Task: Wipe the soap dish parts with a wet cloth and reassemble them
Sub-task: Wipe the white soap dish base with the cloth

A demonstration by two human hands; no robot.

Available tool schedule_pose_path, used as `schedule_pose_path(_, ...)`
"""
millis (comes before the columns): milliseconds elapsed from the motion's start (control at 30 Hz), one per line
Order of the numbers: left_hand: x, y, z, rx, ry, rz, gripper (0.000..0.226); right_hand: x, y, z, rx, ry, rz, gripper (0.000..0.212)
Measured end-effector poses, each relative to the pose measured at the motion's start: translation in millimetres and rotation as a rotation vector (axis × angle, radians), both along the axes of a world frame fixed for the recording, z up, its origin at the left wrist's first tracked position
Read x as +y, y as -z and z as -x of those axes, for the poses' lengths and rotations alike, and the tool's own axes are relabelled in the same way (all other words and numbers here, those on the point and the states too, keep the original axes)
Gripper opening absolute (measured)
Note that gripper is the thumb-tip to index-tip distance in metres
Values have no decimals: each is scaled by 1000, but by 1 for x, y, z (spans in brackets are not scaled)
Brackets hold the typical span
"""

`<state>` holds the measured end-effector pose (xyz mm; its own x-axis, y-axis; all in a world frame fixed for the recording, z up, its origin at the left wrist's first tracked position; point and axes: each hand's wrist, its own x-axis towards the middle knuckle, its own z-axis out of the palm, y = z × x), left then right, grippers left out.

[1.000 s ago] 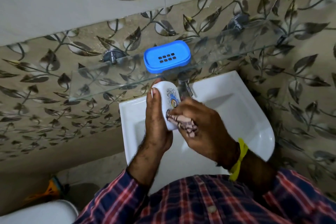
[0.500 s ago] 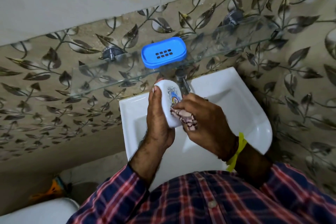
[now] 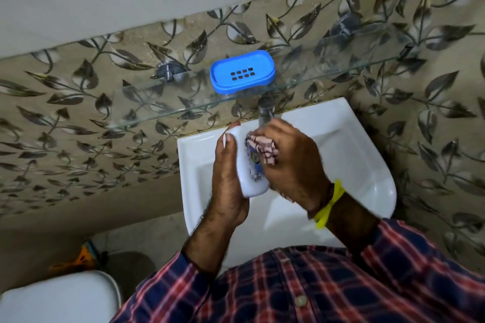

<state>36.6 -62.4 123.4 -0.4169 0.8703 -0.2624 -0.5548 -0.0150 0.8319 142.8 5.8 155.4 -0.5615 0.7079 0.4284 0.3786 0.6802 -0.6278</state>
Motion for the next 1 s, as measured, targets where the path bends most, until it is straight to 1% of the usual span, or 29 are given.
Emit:
schedule_pose_path(133,-2,-1,10,70,-51,-20,72,-6,-2,4,13,-55,-72,39)
schedule_pose_path(200,-3,0,11,81,-44,4,73,-2,0,6,34,-17,-25,41)
schedule_pose_path(267,-3,3,11,95,-55,-7,67,3,-2,12,50,6,4,42)
schedule_pose_path(300,-3,3,12,106,-60,-23,63,4,-2,14,42,-12,-17,43)
schedule_pose_path(367,-3,4,15,134,-55,-29,63,4,-2,13,17,-57,-69,40)
schedule_pose_path(467,-1,5,17,170,-36,-2,68,14,-1,10,34,4,8,31)
schedule_pose_path(533,1,9,19,138,-42,7,67,16,0,9,29,7,14,31)
schedule_pose_path(633,0,12,24,79,-56,-16,58,3,7,3,-28,-76,-32,39)
schedule_pose_path(667,1,13,26,77,-62,-9,58,1,10,2,-33,-62,-15,38)
schedule_pose_path(733,3,8,24,89,-55,30,68,4,10,3,-8,14,32,35)
schedule_pose_path(800,6,6,26,51,-34,36,82,5,9,5,-10,13,30,37)
schedule_pose_path(833,6,5,27,33,-27,15,79,3,10,3,-20,-30,13,36)
schedule_pose_path(867,6,6,28,26,-39,-3,72,-1,10,0,-33,-73,0,34)
schedule_pose_path(933,6,6,27,17,-60,-29,61,-4,11,-6,-36,-71,-4,29)
schedule_pose_path(967,5,6,26,11,-59,-22,63,-1,11,-6,-21,-29,15,28)
schedule_pose_path(1000,6,4,24,-3,-51,0,72,2,10,-5,-4,8,30,30)
